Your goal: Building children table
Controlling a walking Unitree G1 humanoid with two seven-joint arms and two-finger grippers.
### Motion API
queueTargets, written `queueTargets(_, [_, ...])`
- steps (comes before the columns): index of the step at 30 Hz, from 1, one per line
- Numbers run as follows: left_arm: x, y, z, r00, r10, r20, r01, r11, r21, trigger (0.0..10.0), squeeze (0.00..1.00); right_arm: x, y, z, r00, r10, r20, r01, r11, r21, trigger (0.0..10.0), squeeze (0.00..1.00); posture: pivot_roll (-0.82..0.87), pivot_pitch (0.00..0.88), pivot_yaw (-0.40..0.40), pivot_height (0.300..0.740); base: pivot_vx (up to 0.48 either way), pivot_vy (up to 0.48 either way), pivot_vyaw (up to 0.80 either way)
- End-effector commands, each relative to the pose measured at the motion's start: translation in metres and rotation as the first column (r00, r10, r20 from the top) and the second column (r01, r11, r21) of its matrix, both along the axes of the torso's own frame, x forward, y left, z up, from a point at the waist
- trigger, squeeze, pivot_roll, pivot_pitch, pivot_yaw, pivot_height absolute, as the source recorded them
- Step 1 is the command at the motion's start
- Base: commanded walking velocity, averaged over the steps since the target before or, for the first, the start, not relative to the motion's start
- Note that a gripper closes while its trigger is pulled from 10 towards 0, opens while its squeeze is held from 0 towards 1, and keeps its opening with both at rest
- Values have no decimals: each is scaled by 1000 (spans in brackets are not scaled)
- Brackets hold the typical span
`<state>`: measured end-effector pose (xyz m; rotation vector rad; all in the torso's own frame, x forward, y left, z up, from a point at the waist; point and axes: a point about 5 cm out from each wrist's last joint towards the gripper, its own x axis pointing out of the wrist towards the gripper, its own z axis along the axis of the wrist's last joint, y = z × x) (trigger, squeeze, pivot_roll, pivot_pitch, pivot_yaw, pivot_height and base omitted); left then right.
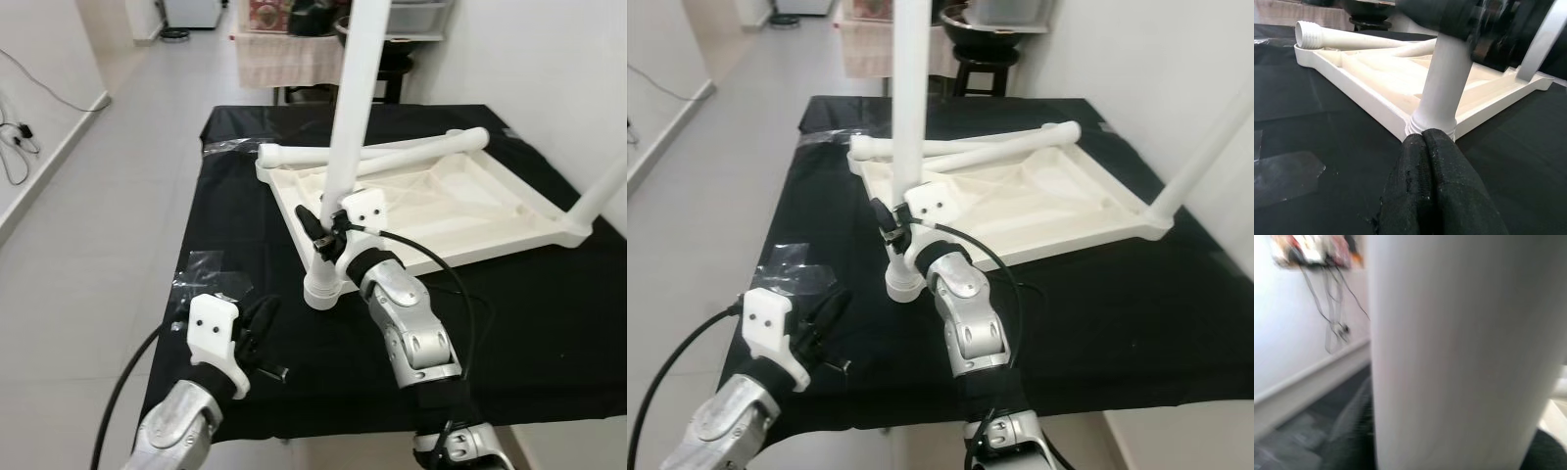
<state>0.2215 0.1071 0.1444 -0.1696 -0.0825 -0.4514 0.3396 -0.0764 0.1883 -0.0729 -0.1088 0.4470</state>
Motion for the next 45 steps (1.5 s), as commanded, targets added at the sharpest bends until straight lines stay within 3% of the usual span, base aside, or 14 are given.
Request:
queueTargets(1, [-1, 2, -3, 1000, 12, -20, -12, 1000, 6, 10000, 0, 0, -9, -26, 992, -49, -120, 45, 998, -34, 10000, 965, 88, 131, -21, 740, 0, 0, 0])
queueTargets(6, [0, 2, -3, 1000, 9, -21, -9, 1000, 5, 10000, 0, 1, -2, -7, 992, 101, -69, -100, 995, 26, 10000, 1000, 86, 130, -18, 740, 0, 0, 0])
queueTargets(7, [0, 2, -3, 1000, 8, -21, -8, 1000, 4, 10000, 0, 2, 1, 3, 980, 193, -38, -191, 981, 42, 10000, 290, 88, 129, -18, 740, 0, 0, 0])
queueTargets(8, [0, 2, -3, 1000, 7, -21, -7, 1000, 4, 10000, 0, 3, 2, 13, 961, 276, -7, -276, 960, 50, 10000, 0, 88, 129, -18, 740, 0, 0, 0])
queueTargets(11, [0, 2, -3, 1000, 6, -21, -6, 1000, 4, 10000, 0, 5, 3, 25, 900, 434, 31, -434, 901, -1, 10000, 0, 91, 126, -15, 740, 0, 0, 0])
queueTargets(19, [0, 2, -3, 1000, 6, -21, -6, 1000, 4, 10000, 0, 5, 3, 25, 900, 434, 31, -434, 901, -1, 10000, 0, 91, 126, -15, 740, 0, 0, 0])
queueTargets(20, [0, 1, -3, 1000, 5, -23, -5, 1000, 7, 10000, 0, 11, 5, 27, 802, 598, -1, -596, 800, -73, 10000, 0, 116, 127, -15, 740, 0, 0, 0])
queueTargets(22, [0, 1, -3, 1000, 5, -23, -5, 1000, 7, 10000, 0, 11, 5, 27, 802, 598, -1, -596, 800, -73, 10000, 0, 116, 127, -15, 740, 0, 0, 0])
queueTargets(23, [-1, 1, -4, 1000, 4, -24, -4, 1000, 9, 10000, 0, 14, 4, 26, 748, 663, -34, -663, 743, -88, 10000, 0, 116, 127, -15, 740, 0, 0, 0])
queueTargets(24, [-1, 1, -4, 1000, 4, -25, -4, 1000, 11, 10000, 0, 18, 5, 25, 724, 687, -57, -690, 721, -68, 1804, 0, 126, 130, -11, 740, 0, 0, 0])
queueTargets(25, [-2, 1, -4, 1000, 4, -26, -3, 1000, 12, 10000, 0, 22, 5, 23, 713, 697, -72, -701, 712, -42, 0, 0, 126, 130, -11, 740, 0, 0, 0])
queueTargets(39, [-4, 0, -4, 1000, 2, -27, -1, 1000, 13, 10000, 0, 28, -18, 3, 788, 604, -120, -611, 791, -35, 0, 0, 130, 139, -13, 740, 0, 0, 0])
queueTargets(42, [-4, 1, -4, 1000, 3, -27, -2, 1000, 15, 10000, 0, 30, -32, -24, 903, 365, -228, -397, 911, -113, 0, 0, 128, 142, -28, 740, 0, 0, 0])
queueTargets(45, [-5, 2, -4, 1000, 5, -27, -4, 1000, 16, 10000, 0, 16, -28, -48, 939, 151, -308, -177, 982, -59, 0, 0, 122, 148, -34, 740, 0, 0, 0])
